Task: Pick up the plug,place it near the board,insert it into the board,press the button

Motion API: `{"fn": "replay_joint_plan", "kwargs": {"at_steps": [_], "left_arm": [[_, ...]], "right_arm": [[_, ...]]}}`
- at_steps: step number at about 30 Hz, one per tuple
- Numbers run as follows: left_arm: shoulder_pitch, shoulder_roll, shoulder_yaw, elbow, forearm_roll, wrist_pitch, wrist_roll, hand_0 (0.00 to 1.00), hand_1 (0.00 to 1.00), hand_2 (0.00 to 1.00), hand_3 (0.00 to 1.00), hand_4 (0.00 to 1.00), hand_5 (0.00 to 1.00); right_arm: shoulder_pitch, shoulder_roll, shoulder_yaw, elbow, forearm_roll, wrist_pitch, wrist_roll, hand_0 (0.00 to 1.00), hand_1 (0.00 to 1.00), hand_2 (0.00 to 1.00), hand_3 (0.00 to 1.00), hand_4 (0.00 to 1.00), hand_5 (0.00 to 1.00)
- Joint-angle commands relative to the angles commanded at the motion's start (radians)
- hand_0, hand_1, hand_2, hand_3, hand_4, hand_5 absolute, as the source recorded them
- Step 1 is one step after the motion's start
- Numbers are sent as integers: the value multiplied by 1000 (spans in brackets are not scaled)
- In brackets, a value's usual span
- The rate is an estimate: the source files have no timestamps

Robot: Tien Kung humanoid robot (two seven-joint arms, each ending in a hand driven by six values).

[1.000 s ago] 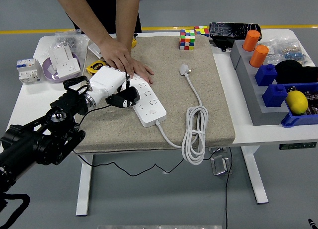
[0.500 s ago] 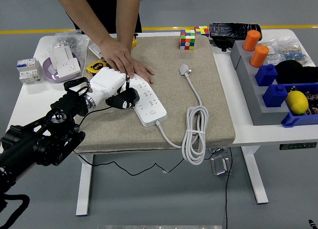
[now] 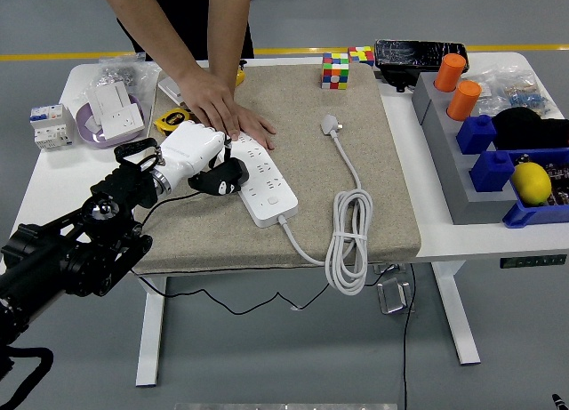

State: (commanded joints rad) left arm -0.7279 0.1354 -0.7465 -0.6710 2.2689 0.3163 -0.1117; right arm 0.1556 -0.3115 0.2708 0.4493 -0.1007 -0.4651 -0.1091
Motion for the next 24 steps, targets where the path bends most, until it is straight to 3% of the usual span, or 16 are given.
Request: {"fn": "replay_joint_plan", "kwargs": {"at_steps": [1, 6, 7, 12, 13, 18, 19, 24], "left_arm": [[-1, 0, -1, 0, 0, -1, 0, 392, 457, 423, 435, 656, 239], [-3, 1, -3, 1, 0, -12, -1, 392, 457, 423, 435, 656, 239], [-3, 1, -3, 1, 0, -14, 0, 428, 515, 491, 497, 724, 256], [-4, 1, -3, 6, 0, -21, 0, 428, 515, 491, 497, 724, 256], [-4, 1, -3, 6, 0, -23, 0, 551, 662, 564, 547, 826, 301], [-6, 2, -6, 6, 0, -26, 2, 551, 662, 564, 547, 826, 301], [-7, 2, -6, 6, 0, -26, 2, 618, 698, 589, 560, 858, 315], [-8, 2, -5, 5, 0, -28, 2, 618, 698, 589, 560, 858, 315]], "right_arm": [[0, 0, 0, 0, 1, 1, -1, 908, 831, 786, 802, 998, 998], [1, 1, -1, -1, 5, 5, -5, 908, 831, 786, 802, 998, 998], [2, 1, -1, -1, 6, 5, -5, 917, 837, 787, 801, 998, 998], [2, 1, -1, -2, 8, 11, -9, 917, 837, 787, 801, 998, 998], [2, 1, -2, -3, 9, 12, -10, 941, 844, 788, 802, 998, 998], [3, 2, -2, -3, 8, 13, -13, 941, 844, 788, 802, 998, 998], [4, 2, 0, -3, 8, 12, -13, 963, 847, 789, 802, 998, 998], [4, 2, 2, -3, 7, 10, -11, 963, 847, 789, 802, 998, 998]]}}
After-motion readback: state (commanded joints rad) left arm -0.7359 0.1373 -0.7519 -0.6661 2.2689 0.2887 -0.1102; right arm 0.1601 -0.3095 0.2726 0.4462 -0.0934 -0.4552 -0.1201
